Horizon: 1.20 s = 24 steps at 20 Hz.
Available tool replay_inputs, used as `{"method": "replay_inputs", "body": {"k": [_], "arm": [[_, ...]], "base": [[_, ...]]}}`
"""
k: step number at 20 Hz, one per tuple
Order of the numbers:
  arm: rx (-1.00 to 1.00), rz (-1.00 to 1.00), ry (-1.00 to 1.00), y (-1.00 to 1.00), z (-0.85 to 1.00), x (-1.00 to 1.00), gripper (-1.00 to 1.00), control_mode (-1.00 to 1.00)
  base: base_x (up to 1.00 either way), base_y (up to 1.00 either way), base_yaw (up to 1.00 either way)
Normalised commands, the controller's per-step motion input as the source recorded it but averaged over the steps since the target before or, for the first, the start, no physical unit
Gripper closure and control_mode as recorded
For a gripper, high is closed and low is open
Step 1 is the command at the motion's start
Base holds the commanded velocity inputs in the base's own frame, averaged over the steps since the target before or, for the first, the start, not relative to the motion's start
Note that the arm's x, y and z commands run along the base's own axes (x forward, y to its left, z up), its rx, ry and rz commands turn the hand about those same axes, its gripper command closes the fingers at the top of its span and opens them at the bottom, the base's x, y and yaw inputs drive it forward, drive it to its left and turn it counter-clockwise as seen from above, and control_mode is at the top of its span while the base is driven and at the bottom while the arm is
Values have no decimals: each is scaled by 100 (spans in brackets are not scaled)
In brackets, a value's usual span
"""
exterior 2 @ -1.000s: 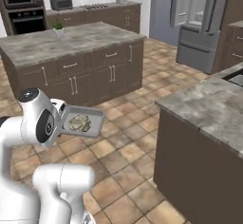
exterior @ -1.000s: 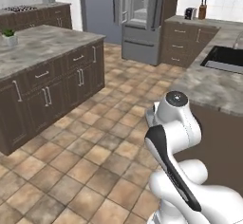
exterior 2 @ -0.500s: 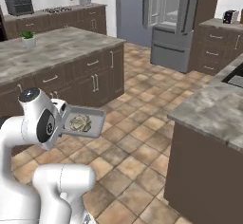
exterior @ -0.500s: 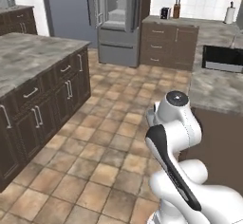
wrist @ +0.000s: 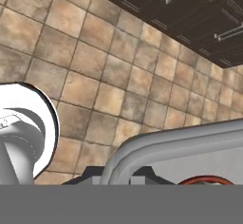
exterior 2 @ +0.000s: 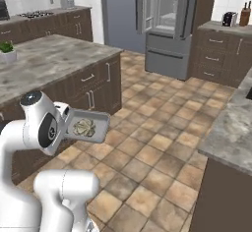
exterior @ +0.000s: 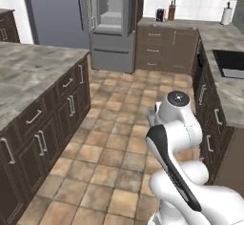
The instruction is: Place two dumplings into each of the tupperware containers and then place the containers in the fridge.
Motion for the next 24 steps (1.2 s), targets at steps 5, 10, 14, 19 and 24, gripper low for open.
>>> {"method": "replay_inputs", "body": {"k": [5,10,14,19,24], "arm": [[0,0,0,0,0,0,100,100],[0,0,0,0,0,0,100,100],[0,0,0,0,0,0,100,100],[0,0,0,0,0,0,100,100],[0,0,0,0,0,0,100,100]], "base": [[100,17,-18],[100,16,-23],[100,15,-21],[100,35,-22],[100,55,-24]]}}
